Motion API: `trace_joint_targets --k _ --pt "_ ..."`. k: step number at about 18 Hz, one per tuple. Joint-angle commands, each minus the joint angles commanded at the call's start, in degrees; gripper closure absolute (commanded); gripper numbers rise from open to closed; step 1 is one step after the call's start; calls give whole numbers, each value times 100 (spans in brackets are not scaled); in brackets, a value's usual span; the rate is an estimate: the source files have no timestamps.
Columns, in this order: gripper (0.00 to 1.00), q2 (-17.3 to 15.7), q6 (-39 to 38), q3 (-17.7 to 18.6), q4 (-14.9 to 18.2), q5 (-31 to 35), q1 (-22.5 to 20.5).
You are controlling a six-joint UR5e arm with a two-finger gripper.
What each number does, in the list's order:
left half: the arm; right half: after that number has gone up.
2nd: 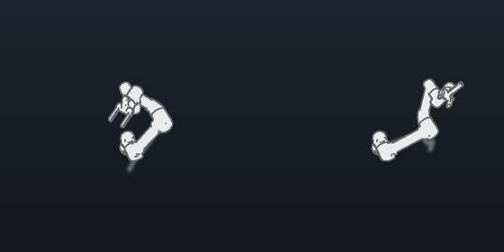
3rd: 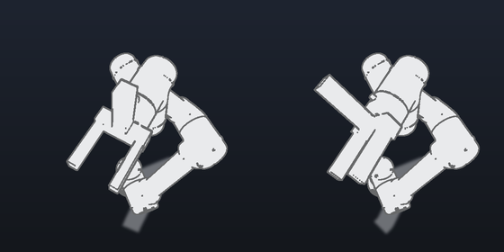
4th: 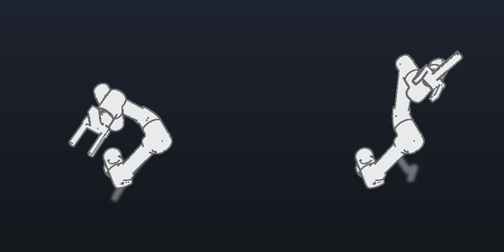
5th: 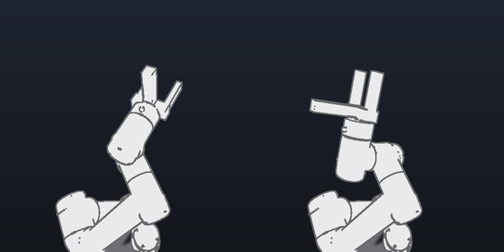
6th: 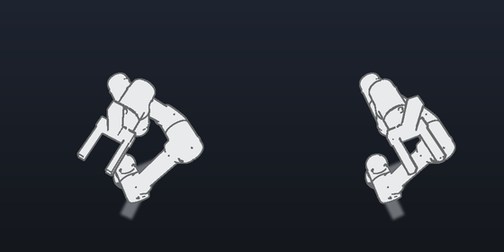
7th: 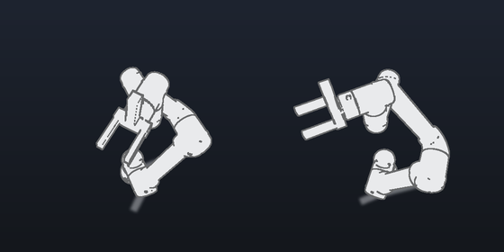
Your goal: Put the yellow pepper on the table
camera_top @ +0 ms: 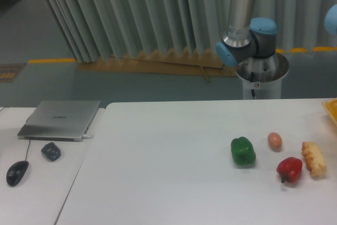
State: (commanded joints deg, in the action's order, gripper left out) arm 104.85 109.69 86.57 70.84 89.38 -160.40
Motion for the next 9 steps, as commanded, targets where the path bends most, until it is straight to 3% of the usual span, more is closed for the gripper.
trace_joint_targets --k 4,9 --pt "0 0 96 0 -9 26 -9" --pt "0 35 2008 -17 0 360 -18"
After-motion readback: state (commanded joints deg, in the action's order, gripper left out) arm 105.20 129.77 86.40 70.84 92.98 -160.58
